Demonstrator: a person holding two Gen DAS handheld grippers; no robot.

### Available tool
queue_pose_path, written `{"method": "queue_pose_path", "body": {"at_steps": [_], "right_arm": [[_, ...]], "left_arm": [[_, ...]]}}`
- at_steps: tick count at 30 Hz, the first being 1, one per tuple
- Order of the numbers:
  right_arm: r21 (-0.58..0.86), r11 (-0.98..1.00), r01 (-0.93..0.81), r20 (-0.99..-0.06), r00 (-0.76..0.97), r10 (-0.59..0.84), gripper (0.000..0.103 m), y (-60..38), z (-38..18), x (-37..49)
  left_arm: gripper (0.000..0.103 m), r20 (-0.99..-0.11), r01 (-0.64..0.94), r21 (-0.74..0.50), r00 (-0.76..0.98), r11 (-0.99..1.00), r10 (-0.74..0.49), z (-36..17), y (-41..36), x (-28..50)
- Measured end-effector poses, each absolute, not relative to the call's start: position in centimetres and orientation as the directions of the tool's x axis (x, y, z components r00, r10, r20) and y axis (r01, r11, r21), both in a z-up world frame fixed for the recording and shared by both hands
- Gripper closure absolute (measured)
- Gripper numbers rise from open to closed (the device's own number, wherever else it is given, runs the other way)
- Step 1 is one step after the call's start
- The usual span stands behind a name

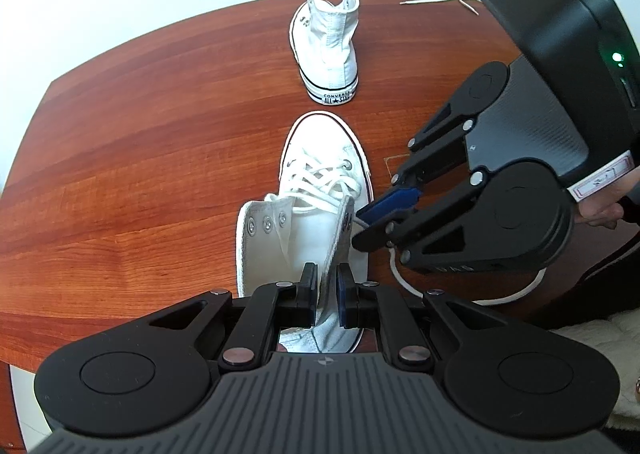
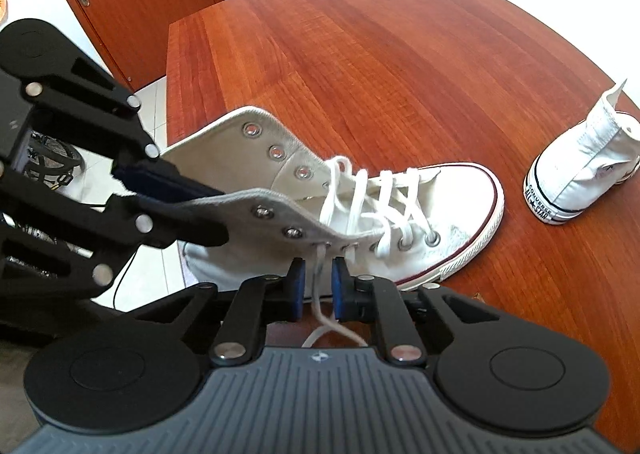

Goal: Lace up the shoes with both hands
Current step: 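Pull the white lace taut away from the eyelet with the right gripper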

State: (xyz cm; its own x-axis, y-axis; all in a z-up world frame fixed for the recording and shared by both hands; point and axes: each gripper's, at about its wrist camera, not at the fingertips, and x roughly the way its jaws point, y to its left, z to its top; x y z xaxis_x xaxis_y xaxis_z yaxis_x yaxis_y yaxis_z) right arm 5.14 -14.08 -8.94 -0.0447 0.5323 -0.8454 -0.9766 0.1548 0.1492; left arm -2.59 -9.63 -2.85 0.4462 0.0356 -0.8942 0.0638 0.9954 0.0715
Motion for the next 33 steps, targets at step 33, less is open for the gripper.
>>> {"method": "queue_pose_path", "body": {"at_steps": [33], "right_arm": [[0.152,0.26,-0.954,-0.895,-0.021,0.446,0.102,-21.5,-8.3,5.0]], "left_arm": [[0.09,-0.896,0.05,0.058,0.443,0.997,0.03,-3.3,-8.0,-2.0]]}}
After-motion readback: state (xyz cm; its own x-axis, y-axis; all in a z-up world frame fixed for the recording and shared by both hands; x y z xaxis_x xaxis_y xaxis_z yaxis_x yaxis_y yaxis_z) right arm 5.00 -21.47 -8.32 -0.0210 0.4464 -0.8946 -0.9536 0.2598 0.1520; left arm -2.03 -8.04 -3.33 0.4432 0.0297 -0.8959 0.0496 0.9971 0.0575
